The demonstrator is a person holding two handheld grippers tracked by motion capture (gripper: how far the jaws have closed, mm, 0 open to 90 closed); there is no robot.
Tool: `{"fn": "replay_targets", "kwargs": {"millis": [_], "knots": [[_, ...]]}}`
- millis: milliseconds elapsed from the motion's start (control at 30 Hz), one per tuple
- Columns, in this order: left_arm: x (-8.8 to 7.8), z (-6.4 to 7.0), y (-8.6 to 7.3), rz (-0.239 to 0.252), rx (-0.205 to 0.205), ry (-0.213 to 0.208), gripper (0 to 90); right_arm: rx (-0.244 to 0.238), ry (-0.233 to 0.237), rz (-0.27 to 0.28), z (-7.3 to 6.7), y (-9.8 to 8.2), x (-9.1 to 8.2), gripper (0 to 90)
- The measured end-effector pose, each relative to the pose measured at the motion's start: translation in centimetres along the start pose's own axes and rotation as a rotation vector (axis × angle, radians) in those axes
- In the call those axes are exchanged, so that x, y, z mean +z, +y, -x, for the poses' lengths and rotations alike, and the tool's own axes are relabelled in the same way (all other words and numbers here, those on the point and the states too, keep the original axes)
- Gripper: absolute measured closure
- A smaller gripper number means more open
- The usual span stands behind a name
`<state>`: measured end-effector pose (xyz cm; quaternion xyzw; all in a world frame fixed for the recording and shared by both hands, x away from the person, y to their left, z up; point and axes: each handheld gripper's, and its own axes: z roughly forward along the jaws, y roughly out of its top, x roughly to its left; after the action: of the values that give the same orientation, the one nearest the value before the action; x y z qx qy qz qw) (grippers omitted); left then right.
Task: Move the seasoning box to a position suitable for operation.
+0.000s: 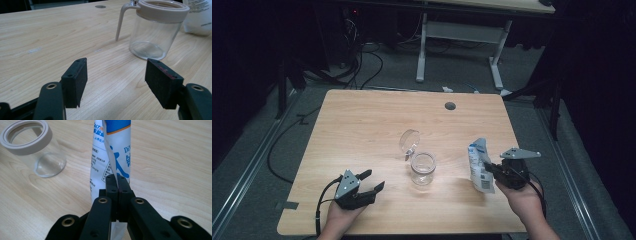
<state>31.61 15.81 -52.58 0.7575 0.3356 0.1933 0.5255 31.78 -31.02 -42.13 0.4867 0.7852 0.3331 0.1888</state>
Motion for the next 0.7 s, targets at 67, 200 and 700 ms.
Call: {"fn": "replay_targets", "kwargs": {"millis": [67, 200, 700], "knots": [[-0.1, -0.1, -0.1, -0.002, -0.007, 0.005, 33.4, 0.007, 0.005, -0.017, -0.1, 0.0, 0.0, 90.0], [-0.3, -0.2, -0.1, 0.001, -0.029, -0.004, 32.2, 0.002, 0.004, -0.053, -0.4, 0.2, 0.0, 90.0], [-0.1, 0.2, -0.2, 0.0, -0.04, -0.033, 30.6, -0.032, 0.009, -0.176, -1.6, 1.8, 0.0, 90.0]]}}
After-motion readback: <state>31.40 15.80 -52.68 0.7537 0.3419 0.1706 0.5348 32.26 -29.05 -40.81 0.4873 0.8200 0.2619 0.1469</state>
